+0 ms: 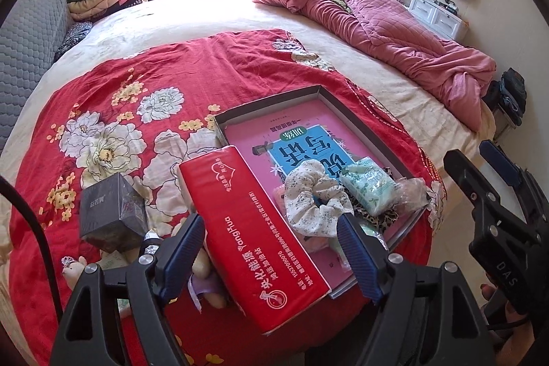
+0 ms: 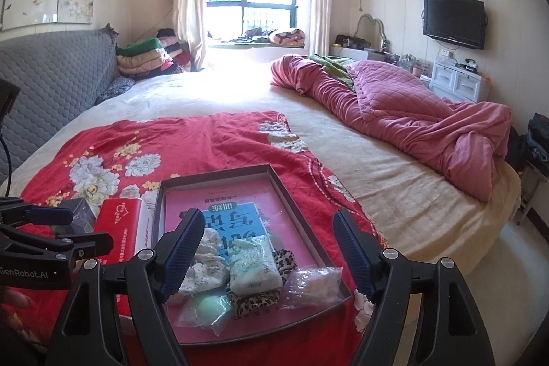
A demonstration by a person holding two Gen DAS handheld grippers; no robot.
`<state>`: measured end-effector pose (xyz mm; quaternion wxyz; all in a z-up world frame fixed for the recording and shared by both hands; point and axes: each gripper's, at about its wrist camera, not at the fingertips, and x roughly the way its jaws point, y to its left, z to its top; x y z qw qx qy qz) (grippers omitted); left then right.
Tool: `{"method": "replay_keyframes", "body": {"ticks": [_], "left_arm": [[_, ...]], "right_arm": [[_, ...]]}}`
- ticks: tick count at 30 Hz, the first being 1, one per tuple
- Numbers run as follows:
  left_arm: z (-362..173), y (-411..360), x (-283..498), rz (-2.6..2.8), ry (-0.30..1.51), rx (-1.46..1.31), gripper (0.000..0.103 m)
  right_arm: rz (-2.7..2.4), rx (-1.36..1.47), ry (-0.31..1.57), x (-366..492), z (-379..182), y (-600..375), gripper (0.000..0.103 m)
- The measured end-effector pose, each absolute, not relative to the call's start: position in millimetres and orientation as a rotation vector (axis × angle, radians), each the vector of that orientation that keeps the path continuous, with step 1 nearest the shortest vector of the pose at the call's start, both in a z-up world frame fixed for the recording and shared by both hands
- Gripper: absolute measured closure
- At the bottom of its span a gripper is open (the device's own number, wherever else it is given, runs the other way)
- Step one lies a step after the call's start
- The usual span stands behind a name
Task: Organize soft objects
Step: 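Raise both open tools up out of the pink tray, then move both tools over the teddy bears and snack bag on the bed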
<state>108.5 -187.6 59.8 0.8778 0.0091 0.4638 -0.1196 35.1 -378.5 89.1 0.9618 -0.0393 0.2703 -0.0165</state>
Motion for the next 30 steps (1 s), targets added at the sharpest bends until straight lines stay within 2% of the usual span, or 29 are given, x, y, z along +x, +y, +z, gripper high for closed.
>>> {"method": "replay_keyframes", "body": {"ticks": [30], "left_arm": [[97, -89, 62, -0.12, 0.876, -0.027, 0.021]], "right_arm": [[0.153, -0.07, 0.457, 6, 134, -289, 0.024]]}}
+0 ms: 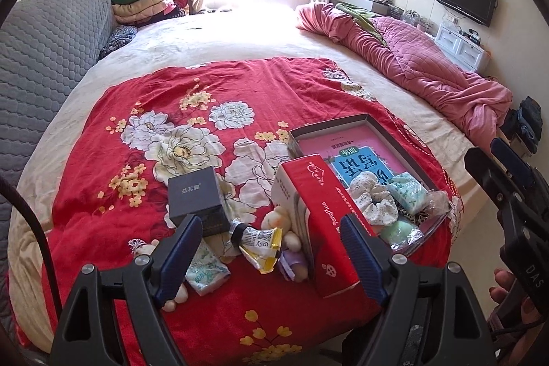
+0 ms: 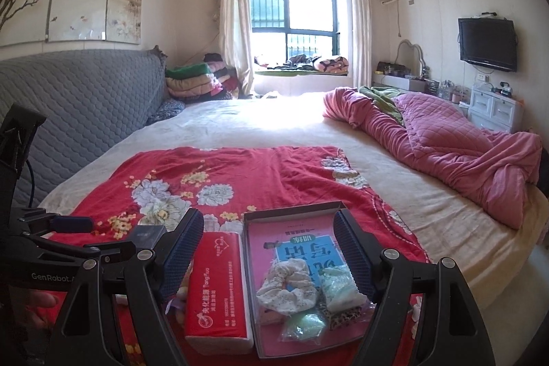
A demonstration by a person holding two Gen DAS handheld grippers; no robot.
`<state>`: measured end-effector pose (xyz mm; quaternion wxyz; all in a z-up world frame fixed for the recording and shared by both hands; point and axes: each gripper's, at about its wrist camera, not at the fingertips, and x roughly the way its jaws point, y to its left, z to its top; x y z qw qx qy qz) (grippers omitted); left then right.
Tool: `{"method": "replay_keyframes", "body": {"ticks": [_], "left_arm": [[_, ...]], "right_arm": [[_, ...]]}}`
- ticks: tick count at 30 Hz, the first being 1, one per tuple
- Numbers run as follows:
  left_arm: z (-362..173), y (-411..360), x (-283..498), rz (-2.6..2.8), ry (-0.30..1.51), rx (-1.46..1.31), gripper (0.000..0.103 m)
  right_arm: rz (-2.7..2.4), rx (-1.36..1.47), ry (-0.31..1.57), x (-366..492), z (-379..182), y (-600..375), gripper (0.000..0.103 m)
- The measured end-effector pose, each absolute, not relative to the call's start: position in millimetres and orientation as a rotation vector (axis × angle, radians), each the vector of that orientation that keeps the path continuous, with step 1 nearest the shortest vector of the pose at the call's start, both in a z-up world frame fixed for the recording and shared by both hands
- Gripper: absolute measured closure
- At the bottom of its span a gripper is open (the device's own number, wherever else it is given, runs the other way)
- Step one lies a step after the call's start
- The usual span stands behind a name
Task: Organize soft objects
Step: 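Move both tools over the teddy bears and snack bag on the bed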
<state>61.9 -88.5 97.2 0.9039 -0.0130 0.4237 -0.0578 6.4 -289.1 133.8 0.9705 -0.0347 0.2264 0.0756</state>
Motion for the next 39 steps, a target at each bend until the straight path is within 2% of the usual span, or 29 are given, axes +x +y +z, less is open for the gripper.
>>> {"method": "replay_keyframes", "body": {"ticks": [27, 39], "left_arm": [[60, 42, 39, 0.084, 0.947, -0.162, 0.021], [24, 69, 42, 0.12, 1.005, -0.22, 0.021]], "right_arm": [[0.325, -0.308, 0.483, -5, 108, -208, 0.024], [0.451, -0.487, 0.535, -9, 65, -165, 0.024]]}}
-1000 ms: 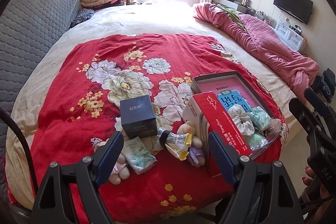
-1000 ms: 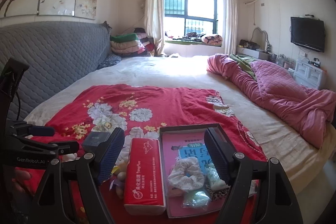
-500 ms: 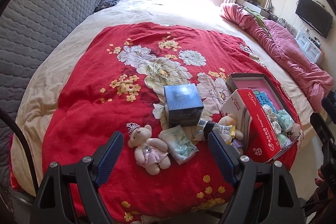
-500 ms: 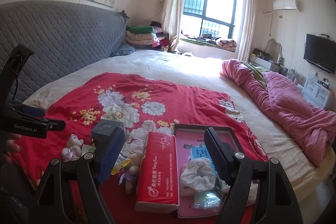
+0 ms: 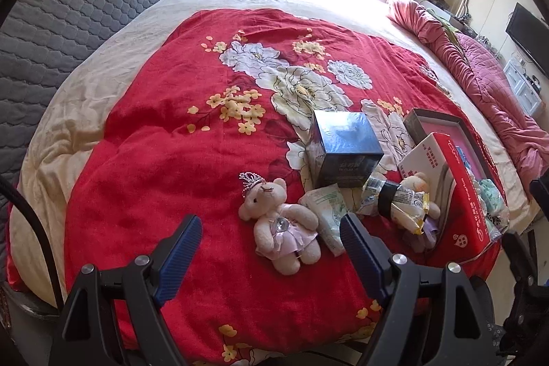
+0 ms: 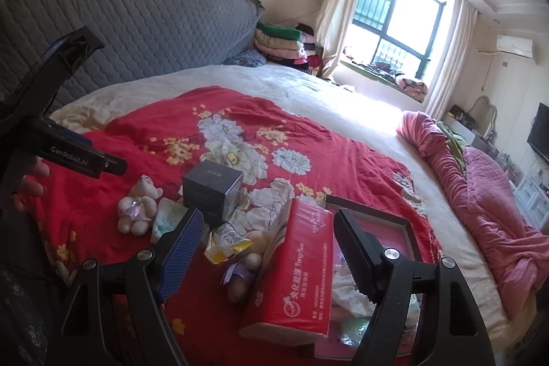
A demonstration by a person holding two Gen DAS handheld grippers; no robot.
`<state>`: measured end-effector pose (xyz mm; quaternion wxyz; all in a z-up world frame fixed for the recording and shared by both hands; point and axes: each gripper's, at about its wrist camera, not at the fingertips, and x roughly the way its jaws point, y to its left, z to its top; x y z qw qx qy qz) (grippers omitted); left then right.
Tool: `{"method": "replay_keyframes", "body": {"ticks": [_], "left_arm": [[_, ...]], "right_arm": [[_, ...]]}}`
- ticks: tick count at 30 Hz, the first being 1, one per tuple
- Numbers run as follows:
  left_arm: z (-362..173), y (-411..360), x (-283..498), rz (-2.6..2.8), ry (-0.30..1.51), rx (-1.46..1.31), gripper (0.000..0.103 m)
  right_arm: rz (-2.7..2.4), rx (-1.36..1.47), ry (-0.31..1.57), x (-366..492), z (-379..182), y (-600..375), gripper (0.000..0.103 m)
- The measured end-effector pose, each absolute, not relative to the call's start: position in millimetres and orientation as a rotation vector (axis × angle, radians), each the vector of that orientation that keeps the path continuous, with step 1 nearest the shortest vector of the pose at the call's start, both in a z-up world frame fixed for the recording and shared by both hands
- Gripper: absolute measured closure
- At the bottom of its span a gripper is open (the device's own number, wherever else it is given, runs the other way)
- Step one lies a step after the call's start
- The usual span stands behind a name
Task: Organize soft objects
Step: 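Move both tools over the teddy bears and snack bag on the bed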
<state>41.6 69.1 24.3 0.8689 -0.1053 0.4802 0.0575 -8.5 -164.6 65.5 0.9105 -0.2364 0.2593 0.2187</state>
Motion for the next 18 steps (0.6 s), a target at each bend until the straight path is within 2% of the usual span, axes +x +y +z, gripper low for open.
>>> {"method": "replay_keyframes", "body": {"ticks": [9, 18], "left_arm": [[-4, 66, 49, 0.086, 1.061, -0.228, 0.021], [-31, 79, 57, 0.104, 1.098, -0.271, 0.021]], "right_arm": [[0.513, -0.601, 0.612, 0, 19, -139, 0.024], [0.526, -0.661, 0.639, 15, -3, -130, 0.024]]}}
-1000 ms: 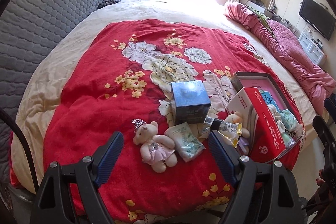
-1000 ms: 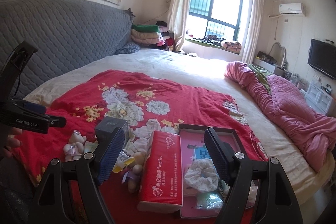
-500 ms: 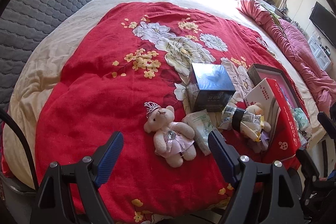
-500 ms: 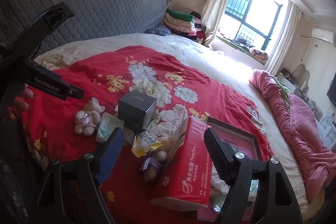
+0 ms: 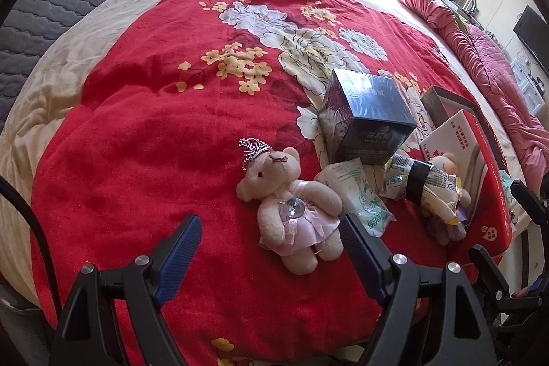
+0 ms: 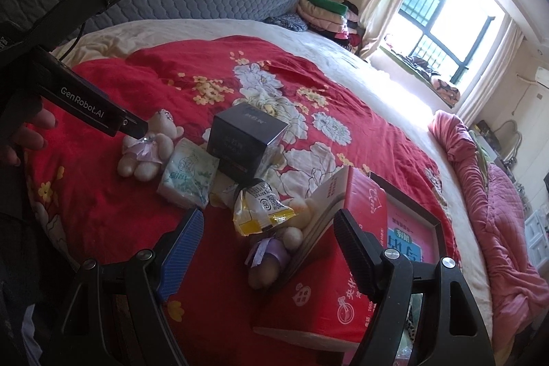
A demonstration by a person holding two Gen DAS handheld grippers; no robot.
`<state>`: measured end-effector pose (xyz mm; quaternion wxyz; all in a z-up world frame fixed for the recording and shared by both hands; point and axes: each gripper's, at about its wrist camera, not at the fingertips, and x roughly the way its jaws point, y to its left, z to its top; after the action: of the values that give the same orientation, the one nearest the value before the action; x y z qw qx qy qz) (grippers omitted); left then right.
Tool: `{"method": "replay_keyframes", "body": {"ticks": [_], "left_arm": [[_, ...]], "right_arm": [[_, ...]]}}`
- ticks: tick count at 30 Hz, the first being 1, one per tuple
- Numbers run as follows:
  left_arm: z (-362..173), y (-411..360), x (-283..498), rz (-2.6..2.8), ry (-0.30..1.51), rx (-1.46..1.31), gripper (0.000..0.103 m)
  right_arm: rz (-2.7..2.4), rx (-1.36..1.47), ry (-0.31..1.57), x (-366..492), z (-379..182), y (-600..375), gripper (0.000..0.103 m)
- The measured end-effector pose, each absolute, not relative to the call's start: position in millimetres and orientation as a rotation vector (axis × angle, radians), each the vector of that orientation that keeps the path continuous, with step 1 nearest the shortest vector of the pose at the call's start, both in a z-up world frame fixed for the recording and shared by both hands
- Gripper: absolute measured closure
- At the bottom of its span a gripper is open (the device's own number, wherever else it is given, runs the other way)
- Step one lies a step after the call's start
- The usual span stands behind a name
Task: Organize soft objects
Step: 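Move both tools over the teddy bears and snack bag on the bed, then close left tool on the crowned teddy bear while right tool grips the snack bag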
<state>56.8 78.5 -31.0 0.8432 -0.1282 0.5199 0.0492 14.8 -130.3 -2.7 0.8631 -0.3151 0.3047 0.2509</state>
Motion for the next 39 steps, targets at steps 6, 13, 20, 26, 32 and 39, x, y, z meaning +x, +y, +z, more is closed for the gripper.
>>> {"method": "replay_keyframes", "body": {"ticks": [6, 13, 20, 26, 32, 39], "left_arm": [[-44, 78, 62, 0.073, 1.12, -0.3, 0.021], [-54, 90, 65, 0.056, 1.123, -0.373, 0.021], [-64, 97, 74, 0.043, 1.123, -0.43, 0.021], [-76, 97, 79, 0.052, 1.143, -0.442, 0.021], [-83, 100, 84, 0.052, 1.134, -0.463, 0.021], [-87, 102, 89, 0.045, 1.096, -0.478, 0.021]], "right_arm": [[0.573, -0.861, 0.594, 18, -19, -107, 0.024], [0.609, -1.022, 0.614, 32, -48, -87, 0.024], [0.607, -1.066, 0.651, 49, -69, -81, 0.025], [0.603, -1.072, 0.692, 63, -77, -75, 0.034], [0.572, -1.094, 0.76, 73, -86, -69, 0.044], [0.564, -1.08, 0.847, 84, -99, -64, 0.057]]}}
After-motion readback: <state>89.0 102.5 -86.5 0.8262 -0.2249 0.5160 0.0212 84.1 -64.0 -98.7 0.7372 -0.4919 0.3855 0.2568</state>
